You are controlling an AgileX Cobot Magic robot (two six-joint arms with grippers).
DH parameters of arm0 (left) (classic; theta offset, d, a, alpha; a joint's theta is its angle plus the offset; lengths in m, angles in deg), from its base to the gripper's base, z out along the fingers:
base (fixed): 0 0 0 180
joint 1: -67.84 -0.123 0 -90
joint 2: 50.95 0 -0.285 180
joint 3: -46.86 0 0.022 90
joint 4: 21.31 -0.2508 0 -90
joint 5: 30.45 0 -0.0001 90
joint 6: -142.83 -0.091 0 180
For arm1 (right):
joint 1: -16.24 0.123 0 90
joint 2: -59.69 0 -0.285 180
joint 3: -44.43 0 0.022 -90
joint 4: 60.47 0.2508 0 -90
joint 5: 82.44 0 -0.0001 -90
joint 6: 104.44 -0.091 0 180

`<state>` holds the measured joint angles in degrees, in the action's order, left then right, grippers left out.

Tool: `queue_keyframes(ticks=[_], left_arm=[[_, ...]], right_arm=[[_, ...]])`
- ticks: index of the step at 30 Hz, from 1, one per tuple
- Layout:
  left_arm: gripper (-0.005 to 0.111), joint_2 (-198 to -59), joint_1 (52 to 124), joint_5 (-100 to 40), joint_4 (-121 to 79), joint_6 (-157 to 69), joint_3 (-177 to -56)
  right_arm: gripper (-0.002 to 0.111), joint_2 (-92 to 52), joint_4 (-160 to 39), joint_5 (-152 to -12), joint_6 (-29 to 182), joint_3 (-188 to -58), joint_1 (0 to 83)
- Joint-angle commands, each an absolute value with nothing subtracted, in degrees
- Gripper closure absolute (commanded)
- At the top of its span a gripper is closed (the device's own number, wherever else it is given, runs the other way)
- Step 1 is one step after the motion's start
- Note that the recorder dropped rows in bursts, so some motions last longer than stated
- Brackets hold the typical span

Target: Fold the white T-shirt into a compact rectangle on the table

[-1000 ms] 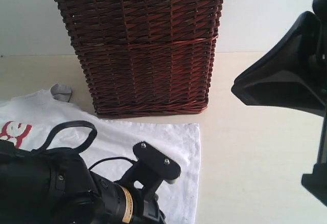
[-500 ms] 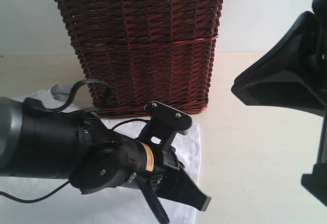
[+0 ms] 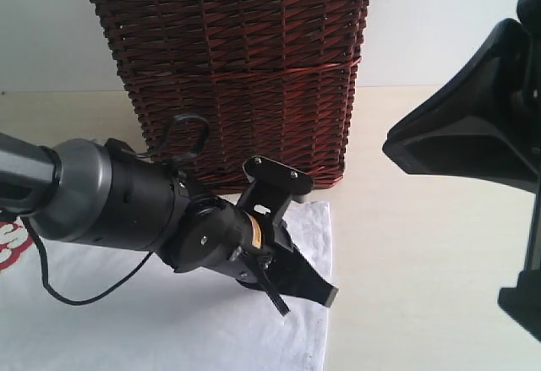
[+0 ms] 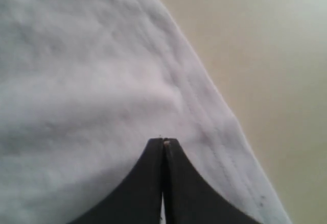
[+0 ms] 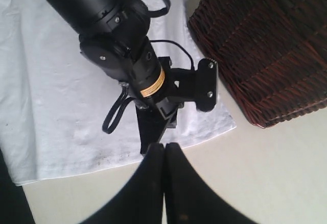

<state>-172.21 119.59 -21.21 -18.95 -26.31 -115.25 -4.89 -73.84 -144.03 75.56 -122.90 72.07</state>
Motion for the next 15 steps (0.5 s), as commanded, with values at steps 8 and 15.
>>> queue_keyframes(ticks=[8,15], left_arm=[[0.107,-165.48,122.55,-9.87,-18.5,-40.44,-114.37],[0.107,-167.14,126.26,-5.71,-18.5,-45.35,-113.47]], right_arm=[[0.108,-4.81,-74.03,-143.89,75.56,-122.76,71.91],[0.108,-4.81,-73.5,-143.97,75.56,-122.76,71.91]])
